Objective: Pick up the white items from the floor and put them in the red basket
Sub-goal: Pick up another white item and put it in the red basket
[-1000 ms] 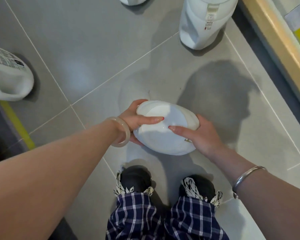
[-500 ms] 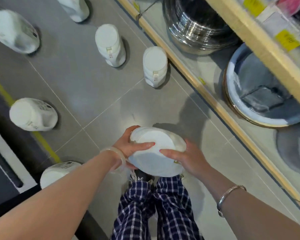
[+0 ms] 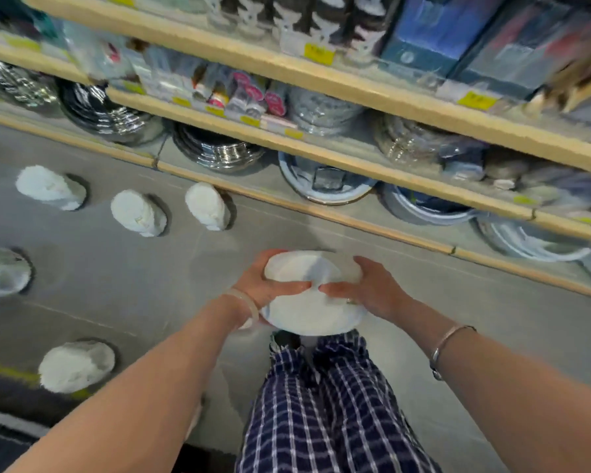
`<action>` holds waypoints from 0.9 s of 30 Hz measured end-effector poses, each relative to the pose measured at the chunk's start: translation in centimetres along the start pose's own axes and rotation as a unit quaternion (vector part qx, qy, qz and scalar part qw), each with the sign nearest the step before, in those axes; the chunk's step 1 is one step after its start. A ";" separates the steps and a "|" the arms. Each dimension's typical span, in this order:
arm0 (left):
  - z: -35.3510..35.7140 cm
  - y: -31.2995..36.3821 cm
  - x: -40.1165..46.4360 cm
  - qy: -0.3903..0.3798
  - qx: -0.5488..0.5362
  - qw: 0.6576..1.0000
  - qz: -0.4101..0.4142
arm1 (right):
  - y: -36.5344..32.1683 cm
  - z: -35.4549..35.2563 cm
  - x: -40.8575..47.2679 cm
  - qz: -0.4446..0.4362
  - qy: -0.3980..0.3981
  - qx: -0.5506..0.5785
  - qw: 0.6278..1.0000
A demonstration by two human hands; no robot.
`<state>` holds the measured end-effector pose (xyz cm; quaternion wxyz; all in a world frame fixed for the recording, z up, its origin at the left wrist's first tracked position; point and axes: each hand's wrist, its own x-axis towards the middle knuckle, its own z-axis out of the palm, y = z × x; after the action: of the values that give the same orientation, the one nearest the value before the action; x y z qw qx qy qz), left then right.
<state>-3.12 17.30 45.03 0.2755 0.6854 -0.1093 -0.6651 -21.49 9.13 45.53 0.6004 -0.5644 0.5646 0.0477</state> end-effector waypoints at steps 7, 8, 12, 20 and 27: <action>10.1 4.2 -3.5 -0.065 0.148 0.987 0.008 | 4.1 -6.9 -9.3 0.018 0.087 0.153 0.984; 11.6 4.8 -3.7 -0.071 0.161 0.984 0.006 | 4.7 -7.8 -10.2 0.019 0.097 0.162 0.982; 21.3 6.8 -4.7 -0.105 0.237 0.965 0.037 | 10.1 -13.5 -14.8 0.021 0.173 0.207 0.963; 45.8 8.4 -8.3 -0.187 0.382 0.902 0.069 | 23.3 -27.3 -25.9 0.027 0.304 0.283 0.909; 65.3 6.4 -12.3 -0.264 0.428 0.862 0.067 | 34.4 -37.6 -35.3 0.048 0.389 0.345 0.853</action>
<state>-66.30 3.15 61.24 -0.0404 0.5258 -0.4973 -0.6890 -81.49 14.44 60.27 0.4845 -0.2656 0.7589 -0.3447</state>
